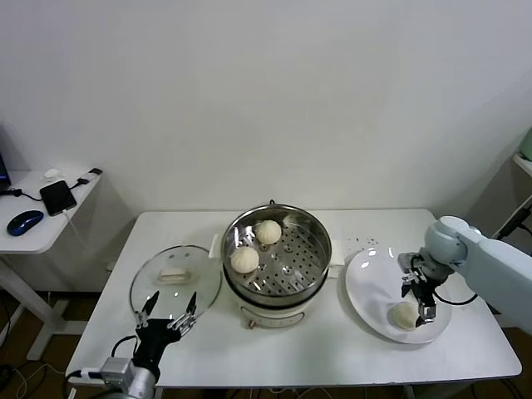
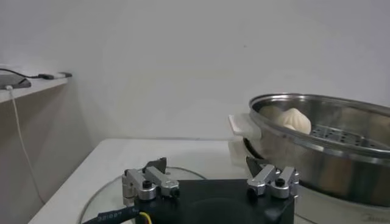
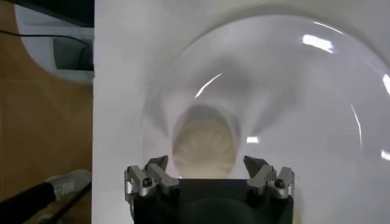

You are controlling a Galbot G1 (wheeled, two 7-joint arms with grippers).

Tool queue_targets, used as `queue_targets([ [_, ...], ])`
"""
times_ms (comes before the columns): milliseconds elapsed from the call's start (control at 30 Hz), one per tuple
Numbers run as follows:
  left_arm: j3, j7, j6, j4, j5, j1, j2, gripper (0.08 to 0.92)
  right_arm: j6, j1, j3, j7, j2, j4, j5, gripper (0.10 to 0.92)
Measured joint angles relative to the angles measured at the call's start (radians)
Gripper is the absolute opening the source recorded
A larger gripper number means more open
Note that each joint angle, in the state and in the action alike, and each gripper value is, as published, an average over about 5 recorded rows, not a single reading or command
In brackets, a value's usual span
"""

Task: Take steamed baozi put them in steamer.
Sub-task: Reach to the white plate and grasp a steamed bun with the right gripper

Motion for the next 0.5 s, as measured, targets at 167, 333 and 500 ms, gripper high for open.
queue_targets([
  [167, -0.001, 0.001, 0.0, 0.006, 0.0, -0.001, 0.0, 0.823, -0.002, -0.013, 0.003, 0.003, 0.009, -0.007, -0.01, 0.823],
  [333, -0.001, 0.001, 0.0, 0.01, 0.0, -0.002, 0.0, 0.823, -0.002, -0.02, 0.007, 0.007, 0.015, -0.015, -0.019, 0.823],
  [500, 0.001, 0.001, 0.0, 0.013, 0.0, -0.005, 0.0, 0.823, -0.005, -0.023, 0.012, 0.014, 0.025, -0.025, -0.025, 0.823],
])
